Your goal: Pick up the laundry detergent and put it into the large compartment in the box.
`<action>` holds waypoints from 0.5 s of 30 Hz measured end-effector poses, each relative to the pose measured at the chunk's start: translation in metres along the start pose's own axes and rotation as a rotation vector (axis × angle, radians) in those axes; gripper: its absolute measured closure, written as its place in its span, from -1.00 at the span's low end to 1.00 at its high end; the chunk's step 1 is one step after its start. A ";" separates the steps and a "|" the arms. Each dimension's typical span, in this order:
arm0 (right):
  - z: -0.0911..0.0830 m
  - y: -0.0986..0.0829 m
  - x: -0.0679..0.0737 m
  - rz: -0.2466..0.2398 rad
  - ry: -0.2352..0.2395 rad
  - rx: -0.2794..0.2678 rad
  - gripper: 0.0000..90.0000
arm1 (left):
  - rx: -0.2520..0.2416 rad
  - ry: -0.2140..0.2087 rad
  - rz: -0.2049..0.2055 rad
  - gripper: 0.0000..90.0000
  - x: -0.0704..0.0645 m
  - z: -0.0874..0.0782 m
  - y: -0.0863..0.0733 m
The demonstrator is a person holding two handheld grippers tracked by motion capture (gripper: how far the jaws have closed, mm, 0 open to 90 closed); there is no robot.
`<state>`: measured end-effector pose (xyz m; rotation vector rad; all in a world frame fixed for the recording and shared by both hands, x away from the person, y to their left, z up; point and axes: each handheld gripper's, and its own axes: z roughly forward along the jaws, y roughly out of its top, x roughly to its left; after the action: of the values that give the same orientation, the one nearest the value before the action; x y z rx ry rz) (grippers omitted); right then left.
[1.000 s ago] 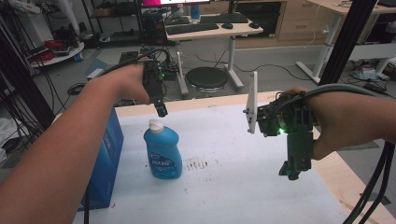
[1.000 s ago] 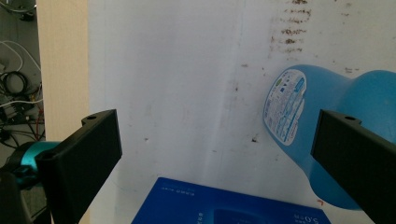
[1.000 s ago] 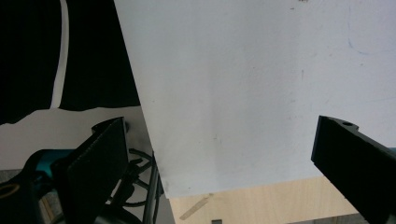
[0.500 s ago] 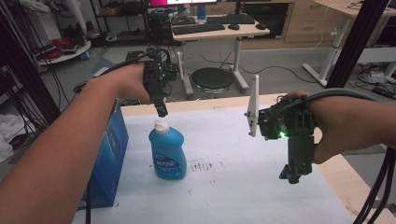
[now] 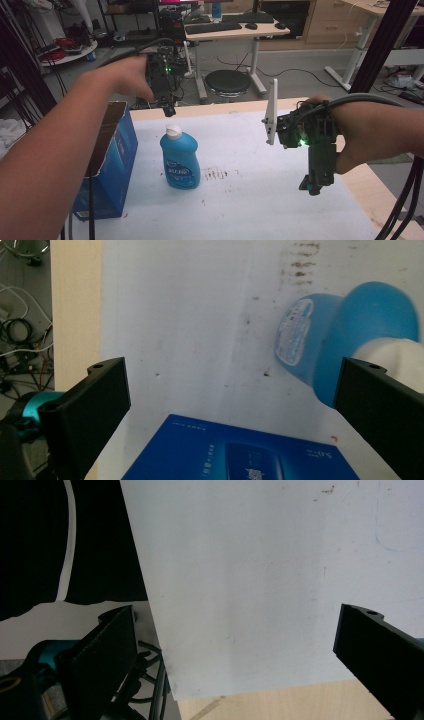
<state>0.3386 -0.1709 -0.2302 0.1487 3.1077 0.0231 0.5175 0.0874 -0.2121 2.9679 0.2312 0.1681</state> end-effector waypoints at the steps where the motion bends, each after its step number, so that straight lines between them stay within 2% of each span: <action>1: 0.000 0.000 0.001 -0.002 0.000 0.002 -0.93 | 0.000 0.000 0.000 -0.96 0.000 0.000 0.000; 2: 0.000 0.001 0.002 0.001 -0.002 0.002 -0.93 | -0.006 0.001 0.024 -0.96 -0.005 -0.006 -0.001; 3: 0.000 0.001 0.002 0.000 0.000 0.001 -0.93 | -0.006 0.001 0.024 -0.96 -0.005 -0.006 -0.001; 6: -0.001 0.002 0.004 -0.007 -0.004 0.002 -0.93 | 0.001 -0.017 0.065 -0.96 -0.018 -0.013 -0.004; 10: -0.003 0.005 0.007 -0.015 -0.007 -0.001 -0.93 | 0.018 -0.023 0.086 -0.96 -0.028 -0.017 -0.007; 15: -0.004 0.008 0.008 -0.025 -0.011 -0.004 -0.93 | 0.016 -0.037 0.112 -0.96 -0.035 -0.019 -0.009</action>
<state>0.3315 -0.1620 -0.2265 0.1100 3.0979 0.0276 0.4791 0.0934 -0.1981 2.9981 0.0616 0.1245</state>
